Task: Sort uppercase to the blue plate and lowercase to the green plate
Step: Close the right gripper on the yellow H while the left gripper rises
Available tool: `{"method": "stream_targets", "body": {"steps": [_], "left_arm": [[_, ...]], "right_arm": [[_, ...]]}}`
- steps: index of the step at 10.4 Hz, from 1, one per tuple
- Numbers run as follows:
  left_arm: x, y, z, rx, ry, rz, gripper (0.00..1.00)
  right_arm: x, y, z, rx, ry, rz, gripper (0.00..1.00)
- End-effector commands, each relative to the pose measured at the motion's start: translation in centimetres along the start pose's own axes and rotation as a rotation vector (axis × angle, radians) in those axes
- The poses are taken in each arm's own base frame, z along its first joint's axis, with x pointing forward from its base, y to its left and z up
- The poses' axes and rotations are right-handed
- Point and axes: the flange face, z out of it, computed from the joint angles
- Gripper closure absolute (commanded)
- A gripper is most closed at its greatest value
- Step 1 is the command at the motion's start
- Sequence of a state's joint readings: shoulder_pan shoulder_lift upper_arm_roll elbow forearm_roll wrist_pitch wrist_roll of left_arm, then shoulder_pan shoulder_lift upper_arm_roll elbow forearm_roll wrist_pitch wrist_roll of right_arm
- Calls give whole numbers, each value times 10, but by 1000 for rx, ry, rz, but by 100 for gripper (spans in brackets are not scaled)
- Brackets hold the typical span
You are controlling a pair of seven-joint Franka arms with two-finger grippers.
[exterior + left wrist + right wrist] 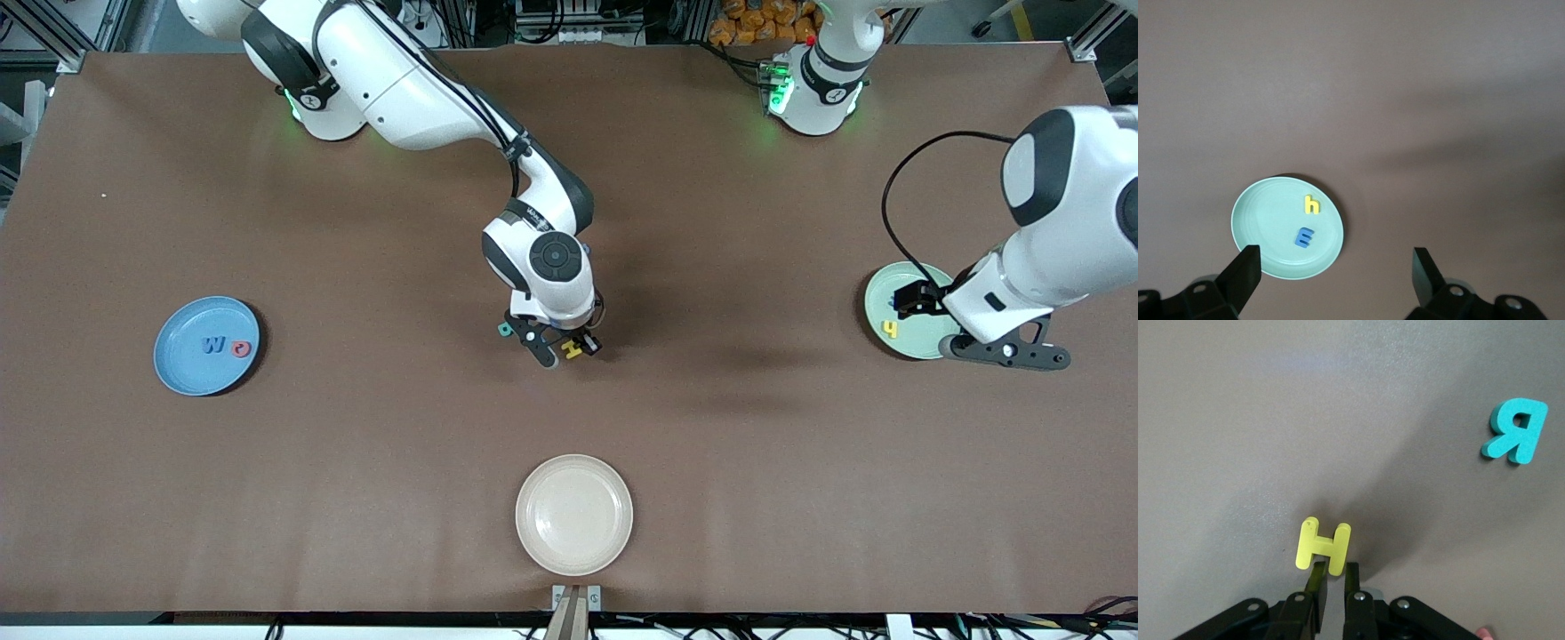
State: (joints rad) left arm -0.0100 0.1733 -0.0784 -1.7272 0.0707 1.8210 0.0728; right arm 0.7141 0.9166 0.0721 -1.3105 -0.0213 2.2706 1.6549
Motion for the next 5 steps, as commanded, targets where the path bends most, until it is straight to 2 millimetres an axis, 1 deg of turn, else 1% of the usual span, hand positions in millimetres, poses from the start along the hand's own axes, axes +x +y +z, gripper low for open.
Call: {"method": "stream_targets", "body": {"steps": [1,2,3,5], "left_arm": [[-10,10,-31,-25,20,-9,0],[-12,20,-39,-25,33,6,0],[-13,26,-46,-23,47,15,0],[-12,28,-55,-22,64,19,0]], "right_arm": [[-3,0,3,-9,13,-49,85],[-4,0,3,-5,12,-50,84],[-4,0,3,-4,13,-51,82],[-4,2,8,-12,15,-56,83]]}}
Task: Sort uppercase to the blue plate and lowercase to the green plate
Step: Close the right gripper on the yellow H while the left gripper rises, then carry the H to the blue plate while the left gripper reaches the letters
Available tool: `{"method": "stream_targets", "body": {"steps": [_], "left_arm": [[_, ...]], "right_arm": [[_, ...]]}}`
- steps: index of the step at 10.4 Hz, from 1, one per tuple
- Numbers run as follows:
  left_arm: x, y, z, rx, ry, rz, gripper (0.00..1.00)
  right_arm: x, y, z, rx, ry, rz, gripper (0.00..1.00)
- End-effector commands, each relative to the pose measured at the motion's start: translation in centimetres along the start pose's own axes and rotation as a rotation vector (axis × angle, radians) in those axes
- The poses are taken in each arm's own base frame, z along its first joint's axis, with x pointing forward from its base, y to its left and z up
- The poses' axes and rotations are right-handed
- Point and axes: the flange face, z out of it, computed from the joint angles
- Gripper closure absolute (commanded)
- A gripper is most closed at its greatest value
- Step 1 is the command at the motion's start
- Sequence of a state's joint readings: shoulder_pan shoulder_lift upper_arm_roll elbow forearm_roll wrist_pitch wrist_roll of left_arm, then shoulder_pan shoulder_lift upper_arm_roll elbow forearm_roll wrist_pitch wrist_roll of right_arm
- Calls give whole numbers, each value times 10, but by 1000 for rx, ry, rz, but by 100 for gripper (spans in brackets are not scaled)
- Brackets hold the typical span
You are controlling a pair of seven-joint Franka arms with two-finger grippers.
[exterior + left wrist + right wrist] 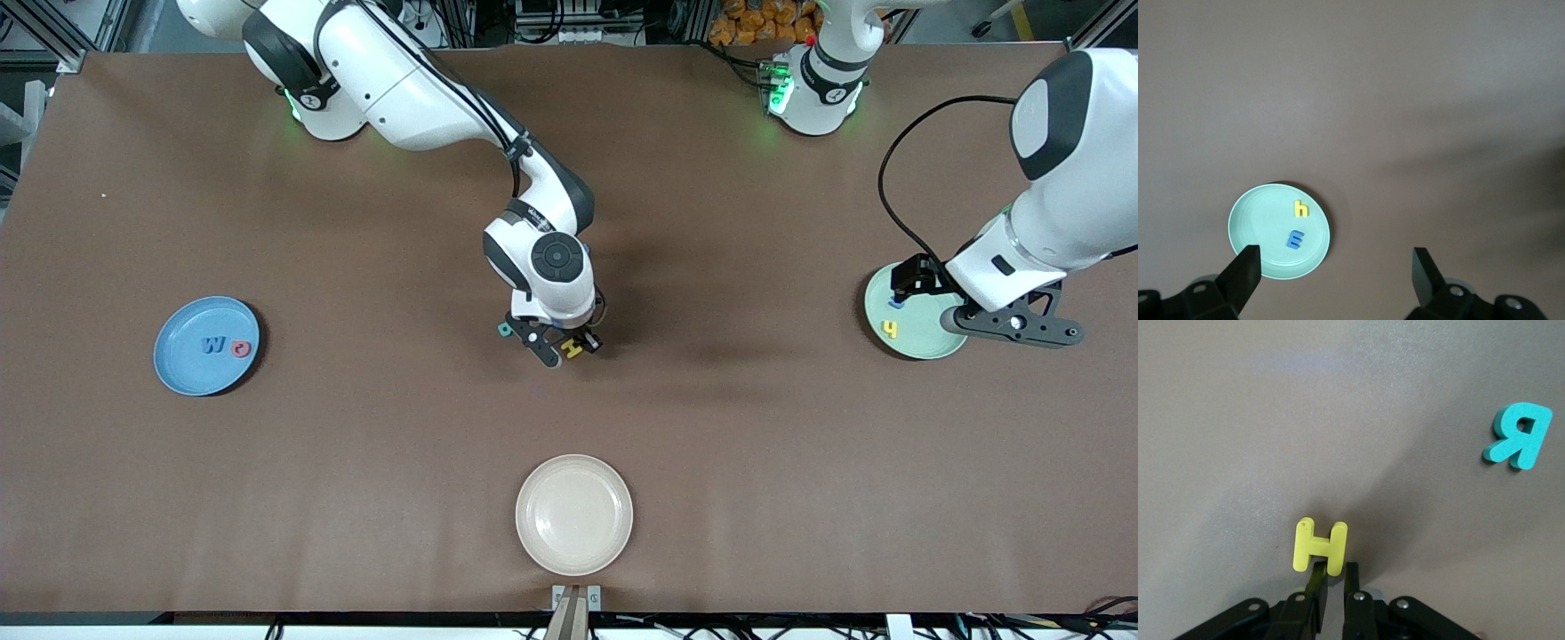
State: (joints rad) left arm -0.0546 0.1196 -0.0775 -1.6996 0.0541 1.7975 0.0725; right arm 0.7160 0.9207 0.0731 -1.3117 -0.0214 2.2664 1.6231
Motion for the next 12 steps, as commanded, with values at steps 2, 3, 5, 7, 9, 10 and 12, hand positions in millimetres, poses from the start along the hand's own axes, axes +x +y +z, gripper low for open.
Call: {"method": "stream_targets", "body": {"steps": [2,3,5,7,9,10,12], "left_arm": [[-5,8,-16,-17,-8,-3,0],[-8,12,-22,-18,0,1,0],[-13,18,-33,-74,16,-9,0],[-14,22,-35,-77,11,-20,0],[-15,27,-36,-77,6,-16,0],[-15,32,-43,-76,14,-8,0],[-15,43,-48,-76,16,-3,0]], "right_arm": [[-3,1,6,-9,31,-79,100],[-5,2,7,-10,32,-84,100],[-4,2,4,-13,33,-87,100],[0,0,-5,-23,33,-85,100],[10,3,-14,-65,33,-136,100],[19,5,-21,-91,28,-160,100],[48,8,-47,-126,11,-234,100]]}}
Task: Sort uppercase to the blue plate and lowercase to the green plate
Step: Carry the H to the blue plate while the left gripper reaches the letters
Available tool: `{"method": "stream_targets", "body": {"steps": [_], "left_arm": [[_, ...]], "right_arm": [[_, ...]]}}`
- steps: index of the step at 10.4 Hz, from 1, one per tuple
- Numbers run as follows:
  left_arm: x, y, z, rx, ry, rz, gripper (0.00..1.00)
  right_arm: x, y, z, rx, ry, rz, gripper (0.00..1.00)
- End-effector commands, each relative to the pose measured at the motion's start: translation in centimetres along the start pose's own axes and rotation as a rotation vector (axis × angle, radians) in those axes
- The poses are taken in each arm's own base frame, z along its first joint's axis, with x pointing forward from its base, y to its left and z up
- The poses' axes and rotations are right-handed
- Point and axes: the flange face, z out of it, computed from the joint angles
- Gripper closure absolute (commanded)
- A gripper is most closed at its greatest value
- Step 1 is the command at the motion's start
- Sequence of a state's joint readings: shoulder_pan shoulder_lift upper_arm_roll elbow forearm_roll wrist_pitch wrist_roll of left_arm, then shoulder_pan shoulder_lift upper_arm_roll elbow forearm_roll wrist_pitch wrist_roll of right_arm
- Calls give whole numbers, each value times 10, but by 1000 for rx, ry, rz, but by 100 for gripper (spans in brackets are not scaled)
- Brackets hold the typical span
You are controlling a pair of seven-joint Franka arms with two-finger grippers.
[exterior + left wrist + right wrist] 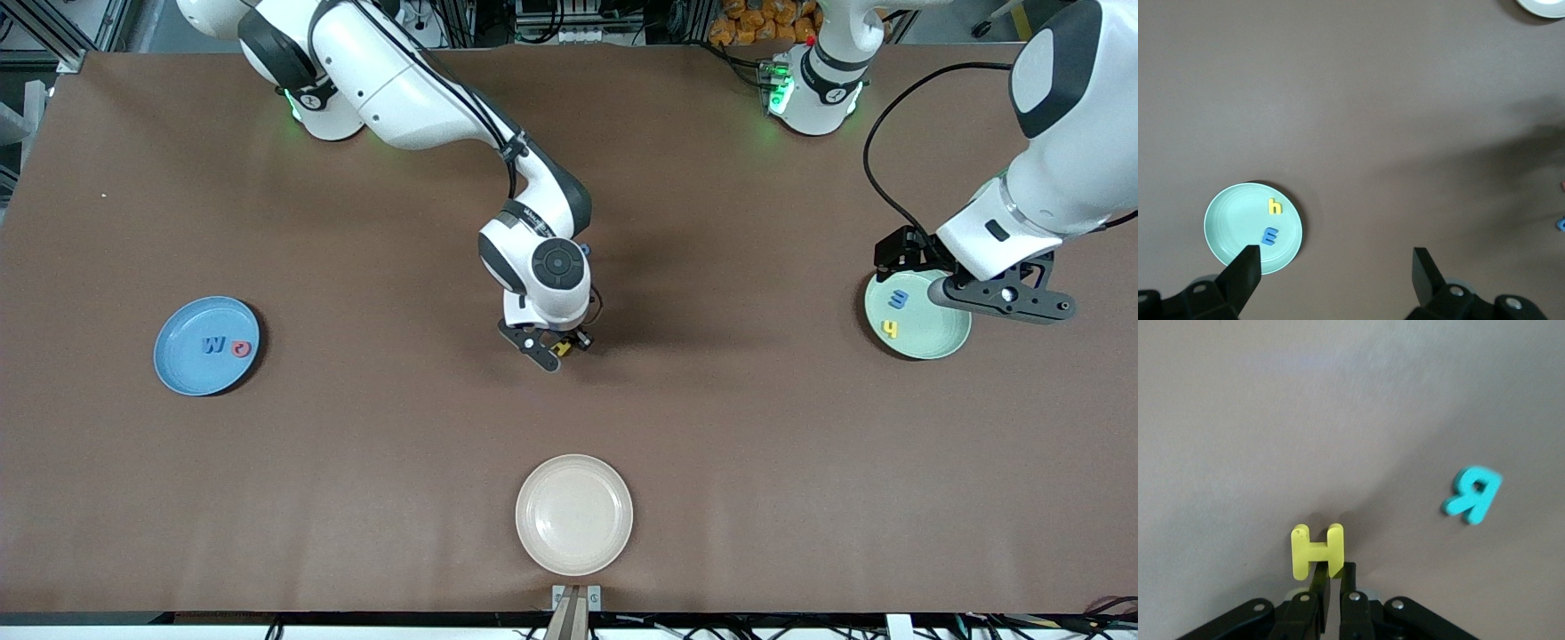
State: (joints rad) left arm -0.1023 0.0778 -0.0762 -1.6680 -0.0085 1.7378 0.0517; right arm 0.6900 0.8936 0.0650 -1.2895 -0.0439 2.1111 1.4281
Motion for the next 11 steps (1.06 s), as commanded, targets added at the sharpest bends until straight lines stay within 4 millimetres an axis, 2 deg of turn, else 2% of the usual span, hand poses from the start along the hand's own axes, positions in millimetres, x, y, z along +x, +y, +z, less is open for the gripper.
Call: {"method": "stream_targets", "body": {"steps": [1,4,7,10,11], "left_arm": [[-4,21,-14,-20,1,-32,0],[-3,63,-21,-19,16,-25,0],[-4,110,-23,-26,20,-44,0],[-5,155,-5,-27,-13,-96,0],[-6,183,9,-45,-41,-103,0]], "right_arm": [[38,18,-40,-49,-21,-121,100],[99,53,-70,-133,-71,-295,100],[166,96,-87,-211,-121,-475,100],[231,140,-87,-237,-141,-612,100],[252,153,-89,-245,-135,-669,100]]}}
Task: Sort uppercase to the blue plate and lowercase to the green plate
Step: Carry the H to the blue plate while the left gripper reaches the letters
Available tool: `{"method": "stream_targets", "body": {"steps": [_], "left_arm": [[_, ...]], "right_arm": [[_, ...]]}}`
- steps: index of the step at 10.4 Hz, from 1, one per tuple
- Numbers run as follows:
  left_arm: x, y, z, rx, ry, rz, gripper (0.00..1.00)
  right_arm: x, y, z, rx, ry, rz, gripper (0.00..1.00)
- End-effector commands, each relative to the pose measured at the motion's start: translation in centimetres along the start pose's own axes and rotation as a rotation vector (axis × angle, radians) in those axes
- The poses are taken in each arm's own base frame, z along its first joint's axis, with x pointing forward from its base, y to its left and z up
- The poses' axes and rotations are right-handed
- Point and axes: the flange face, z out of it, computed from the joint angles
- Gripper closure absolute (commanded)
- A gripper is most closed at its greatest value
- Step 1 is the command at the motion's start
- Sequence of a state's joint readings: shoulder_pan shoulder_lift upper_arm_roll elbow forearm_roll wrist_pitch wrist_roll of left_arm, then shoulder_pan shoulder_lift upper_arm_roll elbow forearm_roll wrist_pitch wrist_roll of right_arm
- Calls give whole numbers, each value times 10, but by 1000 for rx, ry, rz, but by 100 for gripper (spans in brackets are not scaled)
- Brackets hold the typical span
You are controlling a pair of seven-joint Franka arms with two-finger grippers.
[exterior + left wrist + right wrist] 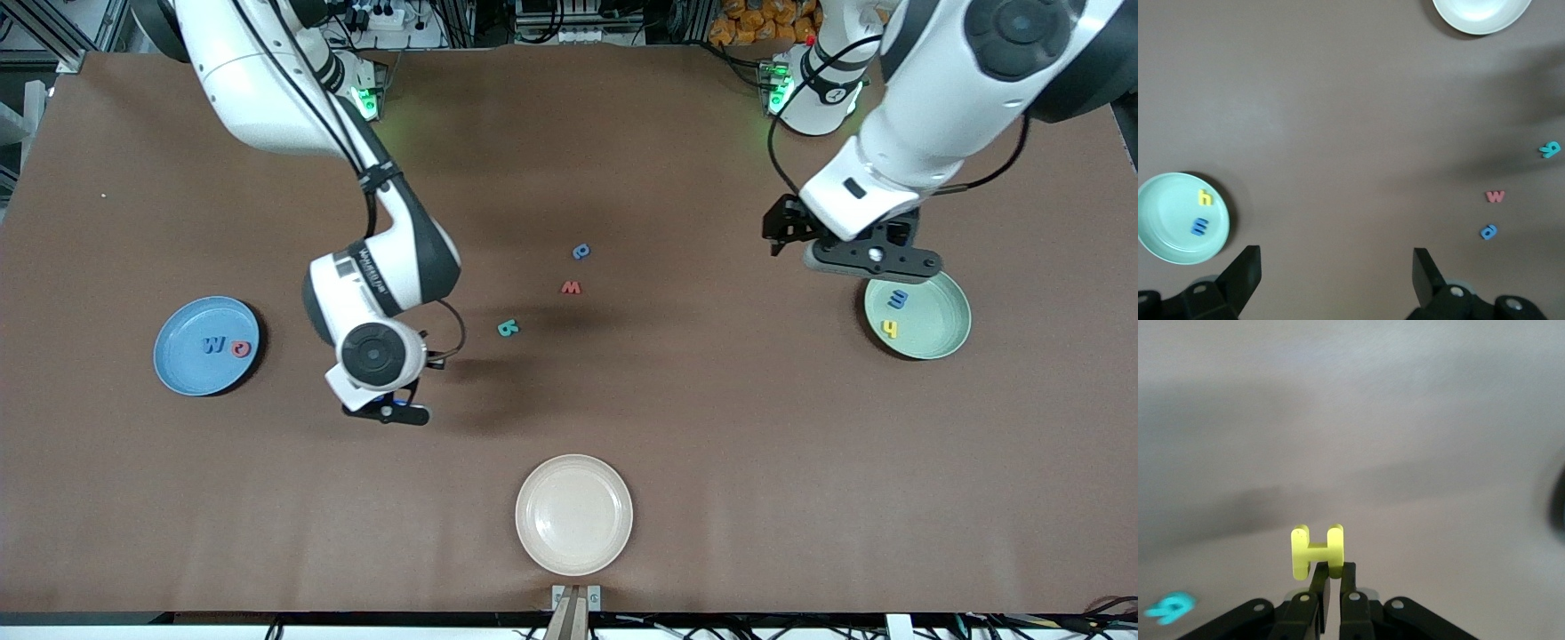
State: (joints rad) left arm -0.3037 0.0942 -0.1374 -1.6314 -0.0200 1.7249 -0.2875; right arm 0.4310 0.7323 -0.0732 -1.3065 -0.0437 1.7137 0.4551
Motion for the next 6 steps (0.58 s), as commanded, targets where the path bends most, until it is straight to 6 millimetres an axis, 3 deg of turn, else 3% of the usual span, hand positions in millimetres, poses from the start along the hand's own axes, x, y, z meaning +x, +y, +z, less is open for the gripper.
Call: {"method": "stream_targets", "body": {"steps": [1,3,4,5,6], "left_arm": [[-8,56,23,-13,-54,-53,0],[-8,72,40,-9,-74,-79,0],[-7,77,50,-8,-91,-75,0],[-9,95,61,-4,-92,-63,0],[-9,104,62,-16,-70,-101,0]], "right_arm": [[10,57,-2,-34,3,-128,100],[26,118,3,-27,22,-236,100],[30,146,9,-27,27,-278,100],[33,170,19,-19,23,-320,100],[31,193,31,-4,19,-349,100]]}}
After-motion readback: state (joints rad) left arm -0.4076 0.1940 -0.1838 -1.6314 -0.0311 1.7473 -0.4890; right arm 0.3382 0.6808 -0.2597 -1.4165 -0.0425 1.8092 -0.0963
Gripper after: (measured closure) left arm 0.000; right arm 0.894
